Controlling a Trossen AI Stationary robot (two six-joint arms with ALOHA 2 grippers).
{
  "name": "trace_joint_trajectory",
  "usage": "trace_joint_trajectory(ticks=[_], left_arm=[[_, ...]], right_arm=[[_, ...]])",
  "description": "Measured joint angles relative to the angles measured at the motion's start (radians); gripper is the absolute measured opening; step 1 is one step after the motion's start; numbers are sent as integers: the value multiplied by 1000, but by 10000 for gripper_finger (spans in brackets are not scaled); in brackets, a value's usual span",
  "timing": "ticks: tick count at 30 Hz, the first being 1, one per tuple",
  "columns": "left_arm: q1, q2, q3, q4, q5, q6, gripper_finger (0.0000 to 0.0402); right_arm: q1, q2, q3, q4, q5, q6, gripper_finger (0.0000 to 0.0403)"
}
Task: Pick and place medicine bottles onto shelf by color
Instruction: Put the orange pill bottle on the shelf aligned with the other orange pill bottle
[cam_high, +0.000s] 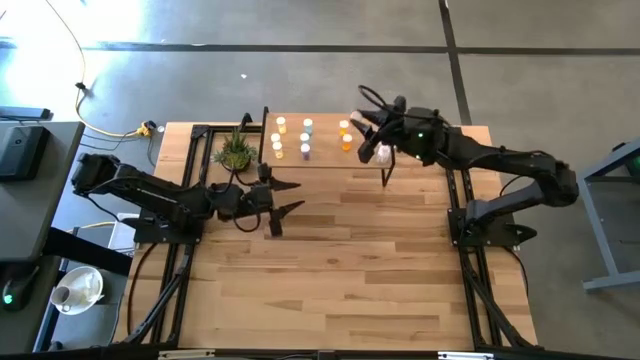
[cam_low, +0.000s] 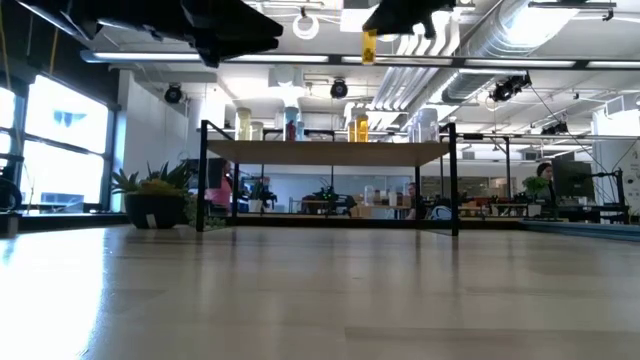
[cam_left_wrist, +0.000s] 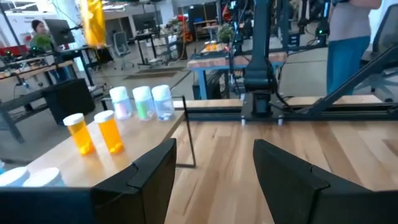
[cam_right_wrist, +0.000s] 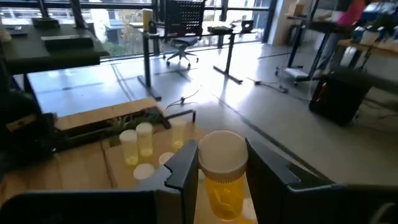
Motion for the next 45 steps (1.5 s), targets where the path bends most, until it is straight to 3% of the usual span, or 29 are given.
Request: trace_joint_trajectory(ticks=[8, 18, 26, 32, 45], left_arm=[[25, -15, 0, -36, 13, -28, 202], [97, -14, -1, -54, 160, -98, 202], [119, -14, -2, -54, 172, -115, 202], [119, -14, -2, -55, 178, -116, 202], [119, -14, -2, -61, 179, -115, 202]], right_arm=[[-13, 0, -196, 170, -51, 80, 95], [45, 0, -431, 458, -50, 167, 95], [121, 41, -441, 449, 58, 158, 95], [114, 118, -441, 498, 114, 184, 95], [101, 152, -399, 441, 128, 155, 95]])
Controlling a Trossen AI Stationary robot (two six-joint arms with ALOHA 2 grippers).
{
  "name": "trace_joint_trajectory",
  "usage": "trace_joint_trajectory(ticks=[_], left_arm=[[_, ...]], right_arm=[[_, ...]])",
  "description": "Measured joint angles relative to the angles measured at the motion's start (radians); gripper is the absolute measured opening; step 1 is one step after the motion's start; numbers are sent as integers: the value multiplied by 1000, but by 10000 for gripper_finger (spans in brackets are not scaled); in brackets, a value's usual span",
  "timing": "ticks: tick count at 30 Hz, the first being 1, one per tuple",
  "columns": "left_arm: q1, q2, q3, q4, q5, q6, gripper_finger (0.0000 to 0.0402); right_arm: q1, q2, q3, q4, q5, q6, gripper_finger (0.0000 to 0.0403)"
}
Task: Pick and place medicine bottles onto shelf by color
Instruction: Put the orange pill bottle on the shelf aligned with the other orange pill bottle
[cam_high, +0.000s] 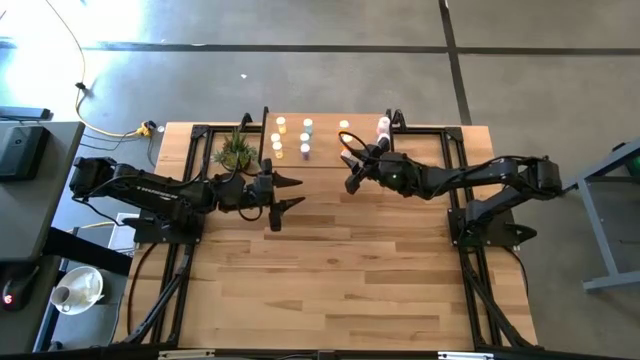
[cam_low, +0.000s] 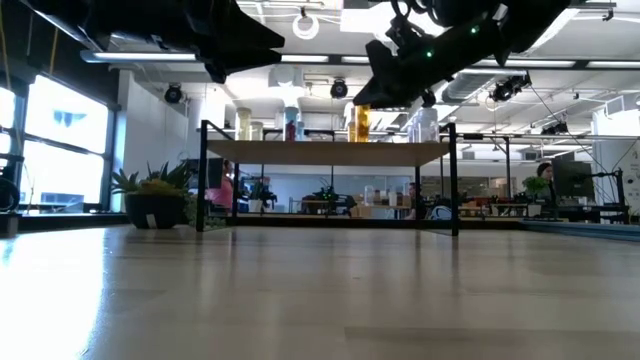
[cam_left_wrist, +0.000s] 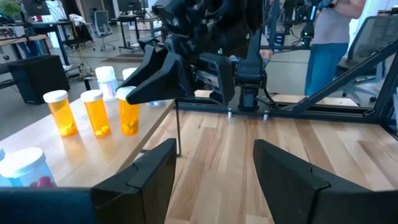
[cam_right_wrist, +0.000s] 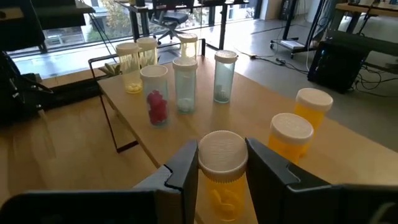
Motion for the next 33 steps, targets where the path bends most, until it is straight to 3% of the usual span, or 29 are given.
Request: trace_joint_trajectory(ticks=[28, 33], left_arm=[[0, 0, 0, -1, 0, 0, 202], [0, 0, 0, -9, 0, 0, 202]], right_arm=[[40, 22, 47, 1, 73, -15, 95], [89, 21, 76, -29, 186, 5, 95]])
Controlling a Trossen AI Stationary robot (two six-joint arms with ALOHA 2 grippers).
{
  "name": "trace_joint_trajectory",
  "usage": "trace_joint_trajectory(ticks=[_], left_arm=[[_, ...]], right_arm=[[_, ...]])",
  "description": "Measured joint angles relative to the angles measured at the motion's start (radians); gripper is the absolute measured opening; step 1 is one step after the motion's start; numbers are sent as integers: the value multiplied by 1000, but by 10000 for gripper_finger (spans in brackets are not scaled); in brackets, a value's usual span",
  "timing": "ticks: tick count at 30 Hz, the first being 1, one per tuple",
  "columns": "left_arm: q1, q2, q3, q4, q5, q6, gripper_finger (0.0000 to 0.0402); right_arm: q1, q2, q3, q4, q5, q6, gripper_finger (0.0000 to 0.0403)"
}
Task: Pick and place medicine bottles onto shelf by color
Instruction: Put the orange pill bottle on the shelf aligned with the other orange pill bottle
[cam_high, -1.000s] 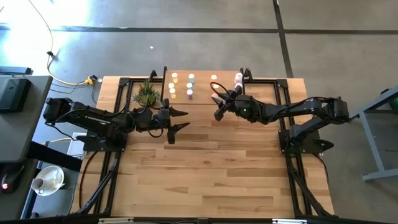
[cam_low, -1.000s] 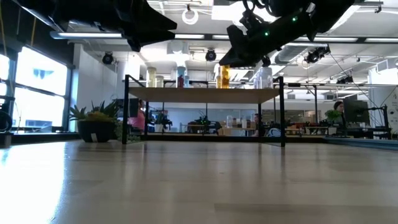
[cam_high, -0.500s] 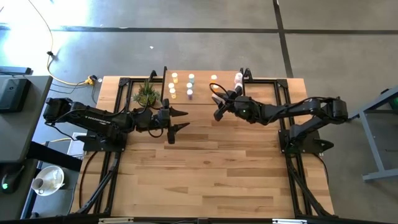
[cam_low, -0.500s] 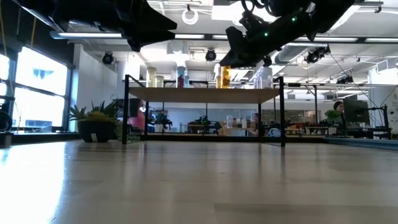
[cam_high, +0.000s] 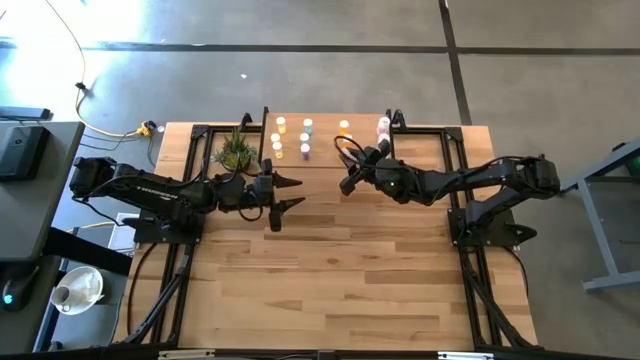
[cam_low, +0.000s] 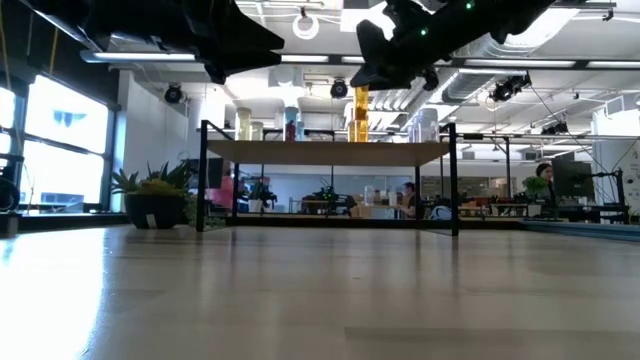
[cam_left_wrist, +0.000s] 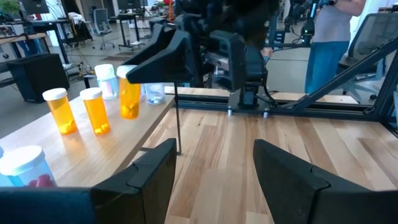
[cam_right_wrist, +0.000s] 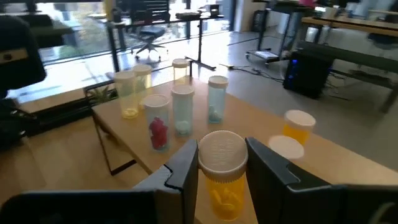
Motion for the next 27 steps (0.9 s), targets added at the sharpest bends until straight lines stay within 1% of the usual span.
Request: trace_joint_trajectory(ticks=[5, 7, 11, 14, 27], left_arm=[[0, 0, 0, 0, 0, 0, 202], [0, 0, 0, 0, 0, 0, 202], [0, 0, 0, -5, 0, 1, 202], [0, 0, 0, -6, 0, 0, 202], [0, 0, 0, -6, 0, 0, 202]], right_arm=[[50, 23, -5, -1, 176, 77, 95], [56, 50, -6, 7, 215, 96, 95], [52, 92, -6, 68, 209, 99, 95], [47, 99, -6, 82, 216, 96, 95], [42, 105, -6, 45, 194, 93, 95]])
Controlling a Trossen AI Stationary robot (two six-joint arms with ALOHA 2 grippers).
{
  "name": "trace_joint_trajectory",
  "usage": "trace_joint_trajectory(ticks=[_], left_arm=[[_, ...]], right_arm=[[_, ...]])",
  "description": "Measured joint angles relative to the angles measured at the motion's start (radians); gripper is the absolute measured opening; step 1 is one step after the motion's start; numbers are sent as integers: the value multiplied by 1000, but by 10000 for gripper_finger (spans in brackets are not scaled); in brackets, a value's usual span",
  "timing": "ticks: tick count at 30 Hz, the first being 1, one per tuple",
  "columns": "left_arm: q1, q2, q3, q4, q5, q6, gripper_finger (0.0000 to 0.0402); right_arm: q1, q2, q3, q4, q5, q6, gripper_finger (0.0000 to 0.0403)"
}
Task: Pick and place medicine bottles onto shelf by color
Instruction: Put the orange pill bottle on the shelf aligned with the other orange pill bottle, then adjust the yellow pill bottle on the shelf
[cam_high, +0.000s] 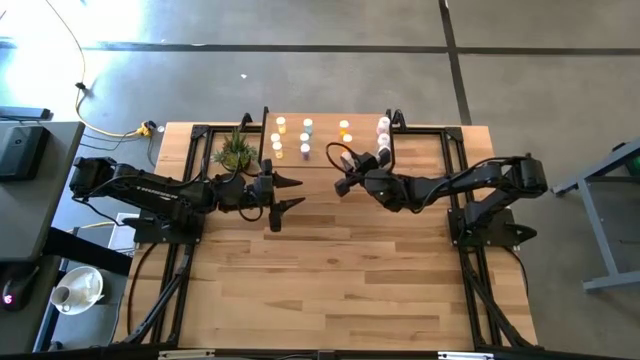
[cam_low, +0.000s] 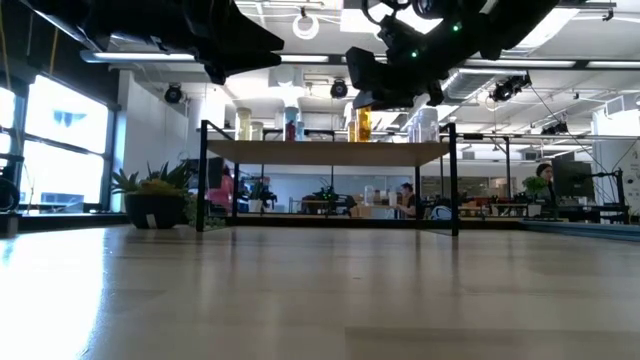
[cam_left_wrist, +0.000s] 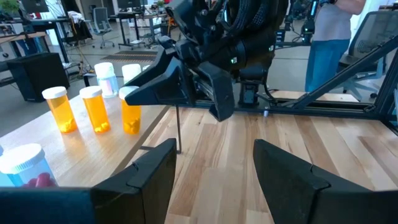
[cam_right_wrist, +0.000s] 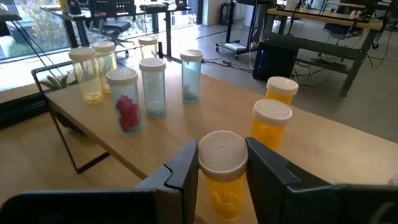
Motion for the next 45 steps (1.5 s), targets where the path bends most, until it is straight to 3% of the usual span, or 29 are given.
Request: trace_joint_trajectory(ticks=[22, 33, 45], left_arm=[[0, 0, 0, 0, 0, 0, 202], [0, 0, 0, 0, 0, 0, 202], [0, 0, 0, -1, 0, 0, 202]], right_arm=[[-28, 0, 0, -24, -5, 60, 95], [-29, 0, 0, -19, -1, 59, 177], [-28, -3, 0, 34, 29, -7, 188]])
